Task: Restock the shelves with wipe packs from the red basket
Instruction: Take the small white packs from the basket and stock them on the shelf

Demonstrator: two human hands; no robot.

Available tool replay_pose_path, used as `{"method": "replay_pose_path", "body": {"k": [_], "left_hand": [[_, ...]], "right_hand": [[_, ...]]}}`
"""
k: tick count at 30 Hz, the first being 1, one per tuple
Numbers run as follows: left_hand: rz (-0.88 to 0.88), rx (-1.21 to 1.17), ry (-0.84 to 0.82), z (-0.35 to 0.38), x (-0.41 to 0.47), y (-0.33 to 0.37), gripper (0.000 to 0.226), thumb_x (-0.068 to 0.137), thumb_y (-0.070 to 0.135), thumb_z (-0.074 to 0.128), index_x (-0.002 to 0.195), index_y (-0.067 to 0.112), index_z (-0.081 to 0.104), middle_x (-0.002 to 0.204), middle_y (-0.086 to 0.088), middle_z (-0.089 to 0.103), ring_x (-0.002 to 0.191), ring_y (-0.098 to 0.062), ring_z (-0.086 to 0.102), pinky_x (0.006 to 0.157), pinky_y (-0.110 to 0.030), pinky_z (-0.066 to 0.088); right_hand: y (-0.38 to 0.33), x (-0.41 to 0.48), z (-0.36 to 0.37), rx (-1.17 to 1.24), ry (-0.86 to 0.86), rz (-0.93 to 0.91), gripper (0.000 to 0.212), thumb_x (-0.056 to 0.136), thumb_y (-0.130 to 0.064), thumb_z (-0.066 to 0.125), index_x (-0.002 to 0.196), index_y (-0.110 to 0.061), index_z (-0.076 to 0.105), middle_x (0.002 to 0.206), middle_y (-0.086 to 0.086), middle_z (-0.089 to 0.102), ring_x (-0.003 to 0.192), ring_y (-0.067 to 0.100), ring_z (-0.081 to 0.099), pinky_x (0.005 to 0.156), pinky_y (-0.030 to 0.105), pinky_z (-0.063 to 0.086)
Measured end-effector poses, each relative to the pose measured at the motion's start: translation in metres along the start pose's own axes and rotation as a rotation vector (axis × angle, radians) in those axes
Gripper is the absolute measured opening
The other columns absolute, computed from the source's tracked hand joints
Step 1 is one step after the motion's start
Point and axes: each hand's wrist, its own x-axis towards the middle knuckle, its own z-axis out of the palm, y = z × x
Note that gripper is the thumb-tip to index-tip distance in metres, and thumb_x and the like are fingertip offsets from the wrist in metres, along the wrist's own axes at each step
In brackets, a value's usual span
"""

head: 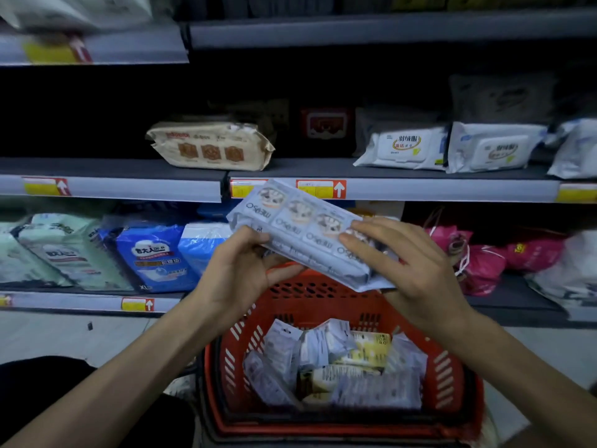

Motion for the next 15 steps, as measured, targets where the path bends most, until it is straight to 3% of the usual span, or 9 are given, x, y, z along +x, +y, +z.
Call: {"method": "replay_pose_path", "body": {"k": [5,9,12,15], "left_hand": [[0.081,0.047,0.014,0.009,-0.008,0.026,0.030,0.071,0.017,0.070,0.101,0.015,0.073,0.122,-0.012,0.068,0.110,-0.034,0.070,0.097,-0.053,0.059],[0.199,0.188,0.011,0.018,-0.007,0.065,0.038,0.088,0.021,0.058,0.126,0.017,0.063,0.133,-0.011,0.069,0.122,-0.038,0.067,0.101,-0.054,0.056],[0.292,0.230,0.015,0.028,-0.001,0.099,0.043,0.085,0.024,0.062,0.127,0.014,0.061,0.118,-0.008,0.073,0.110,-0.031,0.073,0.090,-0.041,0.060],[0.373,0.245,0.085,0.041,0.007,0.133,0.034,0.088,0.027,0.067,0.117,0.009,0.064,0.101,-0.009,0.071,0.093,-0.025,0.074,0.079,-0.035,0.062]], "right_hand": [[0.000,0.023,-0.014,-0.007,0.064,-0.094,0.053,0.087,0.007,0.074,0.137,-0.008,0.064,0.134,0.022,0.064,0.126,0.038,0.060,0.091,0.051,0.051],[0.006,0.064,-0.027,-0.046,0.146,-0.146,0.071,0.071,0.024,0.073,0.135,-0.007,0.065,0.134,0.018,0.065,0.125,0.035,0.061,0.094,0.046,0.051],[0.011,0.100,-0.031,-0.065,0.186,-0.178,0.080,0.065,0.024,0.077,0.137,-0.007,0.063,0.136,0.018,0.064,0.127,0.035,0.060,0.096,0.046,0.050],[0.013,0.135,-0.033,-0.049,0.224,-0.209,0.084,0.065,0.022,0.075,0.142,-0.008,0.059,0.140,0.017,0.061,0.129,0.036,0.059,0.096,0.048,0.050]]}}
